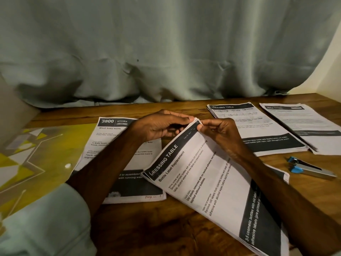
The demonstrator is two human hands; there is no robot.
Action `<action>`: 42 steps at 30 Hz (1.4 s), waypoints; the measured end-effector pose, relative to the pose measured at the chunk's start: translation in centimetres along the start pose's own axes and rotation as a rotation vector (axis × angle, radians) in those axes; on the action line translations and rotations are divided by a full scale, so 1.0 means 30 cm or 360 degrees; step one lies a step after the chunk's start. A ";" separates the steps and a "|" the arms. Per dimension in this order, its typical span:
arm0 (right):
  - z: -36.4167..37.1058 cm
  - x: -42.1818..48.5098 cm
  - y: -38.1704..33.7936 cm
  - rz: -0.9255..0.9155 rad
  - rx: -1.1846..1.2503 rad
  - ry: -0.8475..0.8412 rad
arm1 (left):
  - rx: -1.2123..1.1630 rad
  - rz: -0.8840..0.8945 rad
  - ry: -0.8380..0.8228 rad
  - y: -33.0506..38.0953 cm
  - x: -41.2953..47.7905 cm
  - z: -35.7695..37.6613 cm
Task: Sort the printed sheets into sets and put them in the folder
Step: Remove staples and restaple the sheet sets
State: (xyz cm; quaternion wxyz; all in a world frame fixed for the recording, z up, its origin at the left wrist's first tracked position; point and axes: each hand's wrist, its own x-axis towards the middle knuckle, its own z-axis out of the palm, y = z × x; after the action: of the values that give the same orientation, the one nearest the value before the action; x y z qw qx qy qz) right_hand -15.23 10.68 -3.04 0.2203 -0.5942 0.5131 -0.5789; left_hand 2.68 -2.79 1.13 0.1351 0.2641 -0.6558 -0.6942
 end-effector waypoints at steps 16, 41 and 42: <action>0.014 0.004 0.008 0.0080 -0.0019 0.0105 | 0.1631 0.1130 0.0474 0.048 -0.004 0.083; 0.004 0.017 0.034 0.0058 -0.0198 0.0245 | 0.2098 0.1084 0.0655 0.051 -0.021 0.117; 0.003 0.019 0.035 0.0057 -0.0206 0.0258 | 0.2083 0.1036 0.0654 0.053 -0.021 0.121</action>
State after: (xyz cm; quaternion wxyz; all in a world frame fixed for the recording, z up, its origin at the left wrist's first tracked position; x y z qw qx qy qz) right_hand -15.62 9.77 -3.71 0.1495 -0.5491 0.5759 -0.5868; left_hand 0.99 0.42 2.82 0.2683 0.2076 -0.9404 -0.0254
